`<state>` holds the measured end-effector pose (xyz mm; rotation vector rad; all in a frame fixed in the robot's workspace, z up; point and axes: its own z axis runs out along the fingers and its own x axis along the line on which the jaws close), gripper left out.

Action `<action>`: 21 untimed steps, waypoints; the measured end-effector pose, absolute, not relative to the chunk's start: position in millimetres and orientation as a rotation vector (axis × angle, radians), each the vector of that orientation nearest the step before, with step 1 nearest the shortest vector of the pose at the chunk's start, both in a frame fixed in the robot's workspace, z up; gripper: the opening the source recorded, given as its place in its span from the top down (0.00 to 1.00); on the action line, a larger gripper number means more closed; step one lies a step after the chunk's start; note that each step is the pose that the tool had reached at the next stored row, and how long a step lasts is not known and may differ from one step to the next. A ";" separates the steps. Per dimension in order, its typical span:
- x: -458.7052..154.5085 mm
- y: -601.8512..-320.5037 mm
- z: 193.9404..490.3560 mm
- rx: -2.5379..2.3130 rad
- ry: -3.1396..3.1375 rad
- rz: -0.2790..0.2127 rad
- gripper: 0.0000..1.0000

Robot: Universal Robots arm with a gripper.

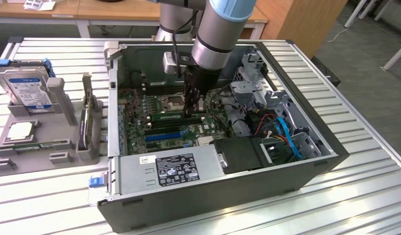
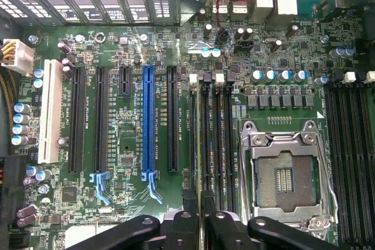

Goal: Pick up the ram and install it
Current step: 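Insert the ram into the slot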

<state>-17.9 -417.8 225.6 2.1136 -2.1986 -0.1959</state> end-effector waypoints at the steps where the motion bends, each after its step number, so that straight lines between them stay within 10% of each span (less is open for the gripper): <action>1: -17.9 -417.9 225.1 2.113 -2.199 -0.196 0.86; 21: -18.0 -417.8 219.1 2.114 -2.199 -0.196 0.86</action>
